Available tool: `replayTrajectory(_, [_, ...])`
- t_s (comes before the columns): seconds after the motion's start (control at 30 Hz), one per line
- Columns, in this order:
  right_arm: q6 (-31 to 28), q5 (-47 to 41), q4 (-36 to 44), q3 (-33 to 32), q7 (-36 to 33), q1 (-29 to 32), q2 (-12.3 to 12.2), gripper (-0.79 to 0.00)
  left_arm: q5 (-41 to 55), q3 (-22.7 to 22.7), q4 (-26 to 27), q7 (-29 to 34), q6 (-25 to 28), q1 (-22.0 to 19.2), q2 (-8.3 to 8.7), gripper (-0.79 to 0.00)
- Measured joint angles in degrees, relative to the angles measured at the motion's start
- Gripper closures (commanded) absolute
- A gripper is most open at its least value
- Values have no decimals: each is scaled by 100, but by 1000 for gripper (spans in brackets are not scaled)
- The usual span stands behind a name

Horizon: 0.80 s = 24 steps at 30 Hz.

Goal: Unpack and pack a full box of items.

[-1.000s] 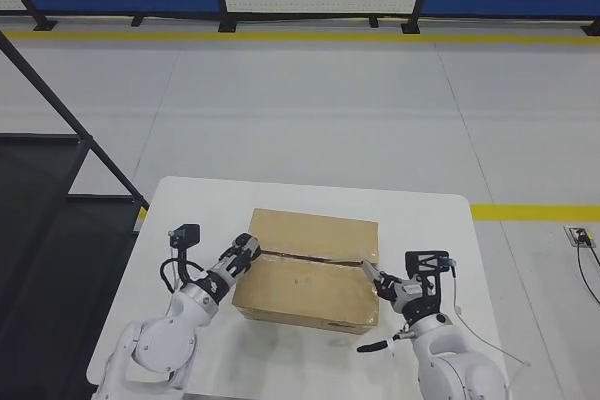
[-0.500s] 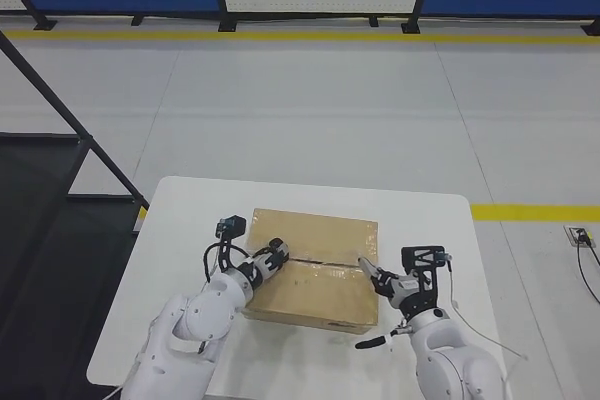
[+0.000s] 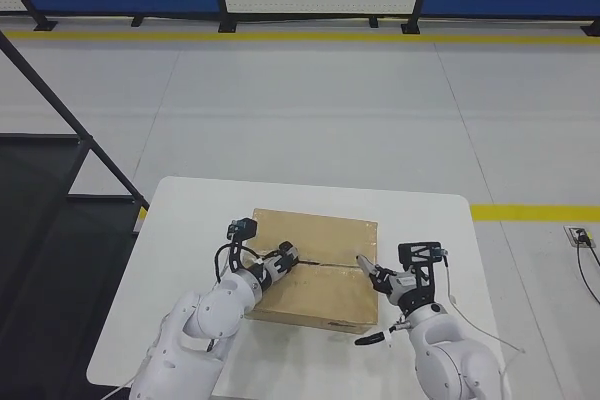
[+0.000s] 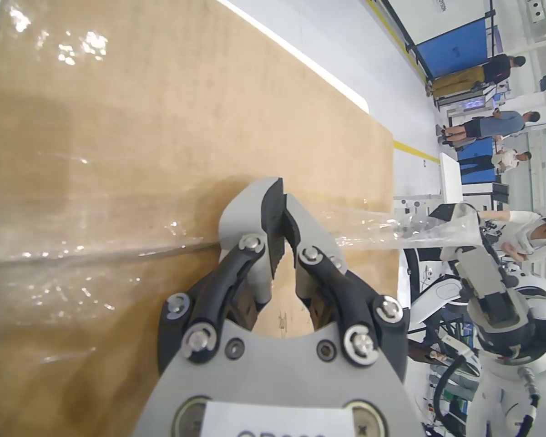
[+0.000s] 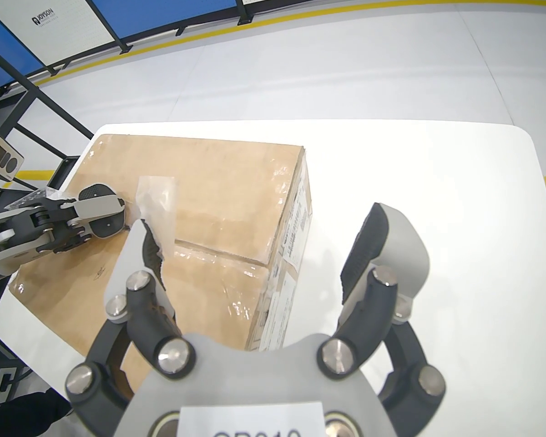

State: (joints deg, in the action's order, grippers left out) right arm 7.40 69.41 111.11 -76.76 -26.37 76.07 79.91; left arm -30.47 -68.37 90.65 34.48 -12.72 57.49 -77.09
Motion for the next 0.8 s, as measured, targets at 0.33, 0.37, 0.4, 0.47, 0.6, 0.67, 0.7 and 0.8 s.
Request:
replayTrajectory(0.33, [44, 61, 10, -69, -9, 51, -15, -785, 86, -33, -57, -42, 34, 2, 7, 0])
replayTrajectory(0.37, [44, 65, 15, -71, -15, 57, -17, -785, 92, -36, -63, -41, 37, 0, 8, 0])
replayTrajectory(0.4, [47, 70, 21, -79, -18, 63, -18, -785, 99, -43, -70, -41, 40, -1, 9, 0])
replayTrajectory(0.47, [60, 71, 27, -94, -19, 73, -21, -785, 105, -52, -75, -42, 45, -1, 12, 0])
replayTrajectory(0.6, [94, 77, 36, -127, -18, 86, -25, -785, 117, -76, -75, -48, 54, 10, 20, 0])
replayTrajectory(0.67, [112, 80, 42, -141, -17, 93, -27, -785, 128, -84, -74, -48, 52, 15, 22, 0])
replayTrajectory(0.7, [130, 85, 45, -151, -17, 100, -28, -785, 128, -86, -75, -47, 48, 16, 24, 0])
replayTrajectory(0.8, [175, 94, 58, -179, -17, 121, -31, -785, 130, -89, -75, -50, 36, 19, 27, 0])
